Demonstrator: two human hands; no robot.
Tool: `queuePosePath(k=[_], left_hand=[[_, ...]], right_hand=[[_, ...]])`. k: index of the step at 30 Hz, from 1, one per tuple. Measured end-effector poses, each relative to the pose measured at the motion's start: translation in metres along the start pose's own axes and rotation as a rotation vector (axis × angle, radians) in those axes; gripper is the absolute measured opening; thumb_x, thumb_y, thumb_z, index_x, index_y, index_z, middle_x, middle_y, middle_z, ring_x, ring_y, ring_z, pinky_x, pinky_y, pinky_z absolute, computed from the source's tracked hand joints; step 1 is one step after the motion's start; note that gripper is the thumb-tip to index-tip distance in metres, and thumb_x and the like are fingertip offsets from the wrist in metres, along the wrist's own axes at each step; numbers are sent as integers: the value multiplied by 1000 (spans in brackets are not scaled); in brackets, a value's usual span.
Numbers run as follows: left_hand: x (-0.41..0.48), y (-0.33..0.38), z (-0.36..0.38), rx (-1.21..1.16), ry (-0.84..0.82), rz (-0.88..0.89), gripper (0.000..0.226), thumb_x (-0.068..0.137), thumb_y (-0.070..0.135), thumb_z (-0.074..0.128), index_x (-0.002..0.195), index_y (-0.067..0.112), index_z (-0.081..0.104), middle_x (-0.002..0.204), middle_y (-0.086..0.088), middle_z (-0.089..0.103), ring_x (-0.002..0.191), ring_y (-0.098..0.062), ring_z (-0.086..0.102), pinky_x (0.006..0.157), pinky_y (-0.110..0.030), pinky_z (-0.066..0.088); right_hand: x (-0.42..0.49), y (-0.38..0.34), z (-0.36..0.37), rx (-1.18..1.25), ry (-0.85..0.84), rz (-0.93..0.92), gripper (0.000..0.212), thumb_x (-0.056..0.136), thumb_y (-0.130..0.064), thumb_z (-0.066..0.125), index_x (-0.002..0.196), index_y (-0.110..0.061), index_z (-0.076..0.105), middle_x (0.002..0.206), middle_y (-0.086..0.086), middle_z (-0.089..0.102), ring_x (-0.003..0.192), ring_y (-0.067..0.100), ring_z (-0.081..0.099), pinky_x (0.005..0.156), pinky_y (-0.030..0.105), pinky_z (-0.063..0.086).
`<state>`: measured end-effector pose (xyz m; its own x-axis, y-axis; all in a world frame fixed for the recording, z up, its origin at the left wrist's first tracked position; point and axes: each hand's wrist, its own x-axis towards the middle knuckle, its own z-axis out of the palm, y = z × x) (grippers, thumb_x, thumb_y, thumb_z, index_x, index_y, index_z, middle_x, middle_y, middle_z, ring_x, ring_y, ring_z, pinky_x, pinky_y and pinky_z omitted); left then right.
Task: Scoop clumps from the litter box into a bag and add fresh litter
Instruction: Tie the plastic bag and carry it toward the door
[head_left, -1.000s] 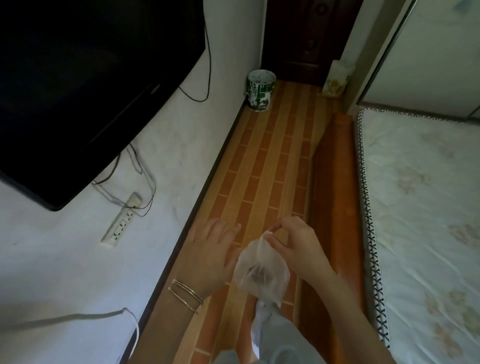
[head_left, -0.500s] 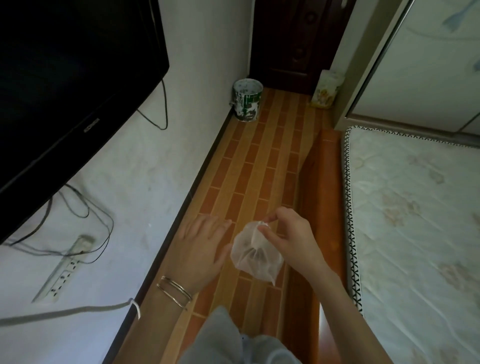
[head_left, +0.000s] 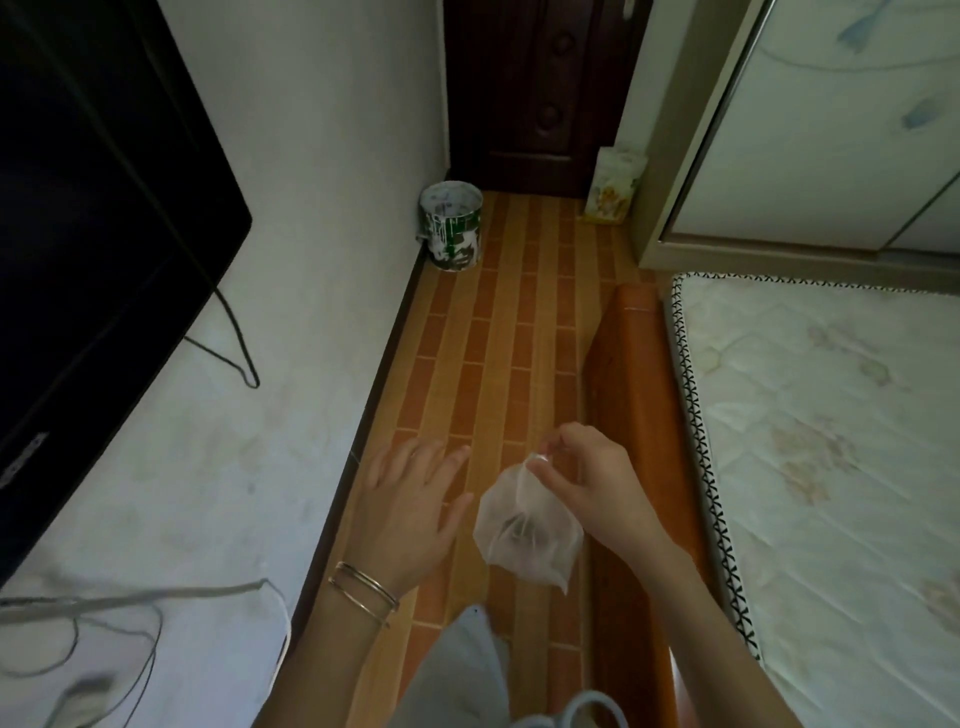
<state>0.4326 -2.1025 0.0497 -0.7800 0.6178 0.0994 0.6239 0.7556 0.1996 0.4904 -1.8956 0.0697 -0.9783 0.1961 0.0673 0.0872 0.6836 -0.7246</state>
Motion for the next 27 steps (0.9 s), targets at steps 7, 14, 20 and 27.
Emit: queuePosePath(k=[7, 14, 20, 27], left_hand=[[97, -43, -5, 50, 9, 19, 49, 88, 46, 33, 121, 22, 61, 118, -2, 64, 112, -24, 59, 95, -46, 43], [169, -67, 0, 66, -29, 40, 50, 88, 47, 33, 121, 22, 61, 119, -3, 63, 112, -24, 59, 97, -46, 42], [231, -79, 26, 25, -102, -1, 51, 88, 51, 31, 124, 26, 58, 123, 1, 61, 115, -22, 57, 97, -46, 45], [331, -81, 40, 37, -99, -18, 51, 89, 51, 30, 125, 26, 55, 124, 1, 60, 115, -22, 55, 97, -43, 42]], right_hand=[[98, 4, -2, 4, 57, -12, 7, 84, -21, 65, 87, -20, 58, 86, -6, 60, 86, 11, 57, 77, 36, 50], [173, 18, -9, -25, 55, 32, 8, 85, -23, 64, 88, -18, 59, 88, -5, 60, 86, 11, 56, 78, 33, 49], [231, 46, -15, -47, -11, 61, 8, 87, -28, 61, 87, -27, 54, 86, -14, 55, 86, 3, 53, 80, 26, 46], [327, 85, -44, -43, -65, 23, 7, 86, -27, 62, 87, -22, 58, 86, -11, 58, 85, 4, 55, 79, 29, 48]])
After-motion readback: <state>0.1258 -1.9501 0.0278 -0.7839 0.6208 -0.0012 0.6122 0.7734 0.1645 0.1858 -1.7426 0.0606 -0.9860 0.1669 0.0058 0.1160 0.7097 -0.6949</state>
